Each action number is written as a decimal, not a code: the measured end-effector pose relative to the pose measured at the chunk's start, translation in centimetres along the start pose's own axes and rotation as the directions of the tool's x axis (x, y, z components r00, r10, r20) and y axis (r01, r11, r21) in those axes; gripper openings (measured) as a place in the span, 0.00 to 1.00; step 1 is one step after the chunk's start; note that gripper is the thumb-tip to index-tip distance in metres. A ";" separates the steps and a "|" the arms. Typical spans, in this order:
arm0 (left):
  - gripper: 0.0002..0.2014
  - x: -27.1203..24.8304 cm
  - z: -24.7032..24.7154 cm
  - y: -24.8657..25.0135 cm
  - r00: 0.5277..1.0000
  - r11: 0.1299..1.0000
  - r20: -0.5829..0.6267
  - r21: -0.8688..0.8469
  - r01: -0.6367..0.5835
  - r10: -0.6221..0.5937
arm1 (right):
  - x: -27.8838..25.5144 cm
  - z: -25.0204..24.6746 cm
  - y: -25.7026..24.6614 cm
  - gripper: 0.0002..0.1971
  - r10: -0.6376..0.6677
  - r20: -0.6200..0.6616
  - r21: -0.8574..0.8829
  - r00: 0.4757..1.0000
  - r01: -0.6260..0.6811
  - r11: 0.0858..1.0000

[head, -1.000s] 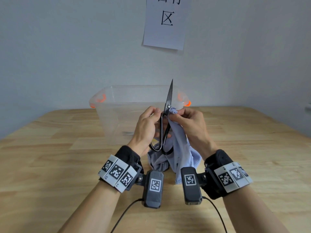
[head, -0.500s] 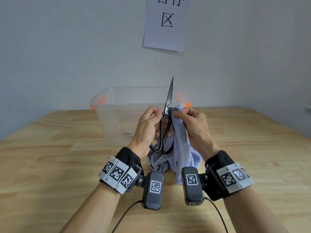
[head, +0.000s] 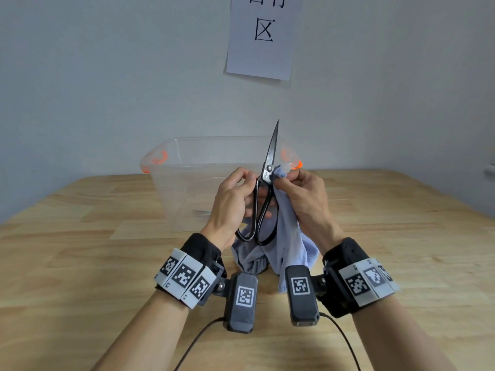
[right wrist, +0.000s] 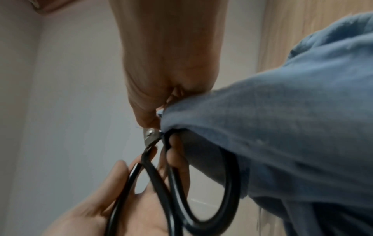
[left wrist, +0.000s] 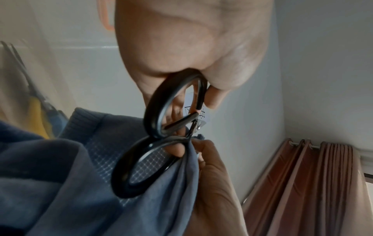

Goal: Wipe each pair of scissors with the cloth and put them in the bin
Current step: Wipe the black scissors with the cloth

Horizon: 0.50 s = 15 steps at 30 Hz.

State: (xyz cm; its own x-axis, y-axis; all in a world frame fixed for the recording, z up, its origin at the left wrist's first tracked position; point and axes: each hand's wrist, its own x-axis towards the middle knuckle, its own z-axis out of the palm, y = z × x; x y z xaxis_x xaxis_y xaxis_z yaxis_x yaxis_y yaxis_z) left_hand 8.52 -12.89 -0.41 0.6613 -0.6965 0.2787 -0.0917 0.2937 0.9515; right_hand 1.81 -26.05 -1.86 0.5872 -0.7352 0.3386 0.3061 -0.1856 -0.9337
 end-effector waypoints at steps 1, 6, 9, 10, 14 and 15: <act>0.14 0.0 0.0 0.0 1.000 1.000 0.003 0.000 0.004 -0.004 | 0.0 -0.2 0.0 0.12 0.013 0.005 0.024 1.000 -0.013 1.000; 0.10 0.0 -0.1 0.1 1.000 0.999 -0.005 -0.038 0.011 -0.011 | 0.3 -0.8 -0.5 0.12 0.071 -0.002 0.133 0.997 -0.071 0.989; 0.06 0.3 -0.5 0.0 1.000 0.998 -0.008 -0.061 0.022 -0.023 | 0.6 -0.6 -0.3 0.11 0.072 -0.034 0.095 0.997 -0.068 0.993; 0.06 0.5 -0.7 -0.1 1.000 0.999 0.000 -0.048 0.022 -0.022 | 0.6 -0.6 -0.3 0.10 0.074 -0.033 0.092 0.997 -0.071 0.993; 0.06 1.0 -0.8 -0.6 0.999 0.999 -0.005 0.026 0.045 -0.045 | 0.7 -0.4 -0.3 0.03 0.096 0.001 0.116 0.995 -0.095 0.989; 0.05 1.1 -0.8 -0.8 0.999 0.998 -0.017 0.039 0.052 -0.051 | 0.7 -0.3 -0.3 0.03 0.095 0.011 0.121 0.995 -0.095 0.988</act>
State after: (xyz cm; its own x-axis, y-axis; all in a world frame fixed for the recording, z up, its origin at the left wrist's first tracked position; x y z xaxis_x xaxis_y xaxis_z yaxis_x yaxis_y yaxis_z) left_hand 9.88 -13.39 -0.99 0.6777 -0.6994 0.2271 -0.0858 0.2315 0.9690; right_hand 1.94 -26.70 -1.33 0.6221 -0.7419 0.2501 0.3368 -0.0348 -0.9409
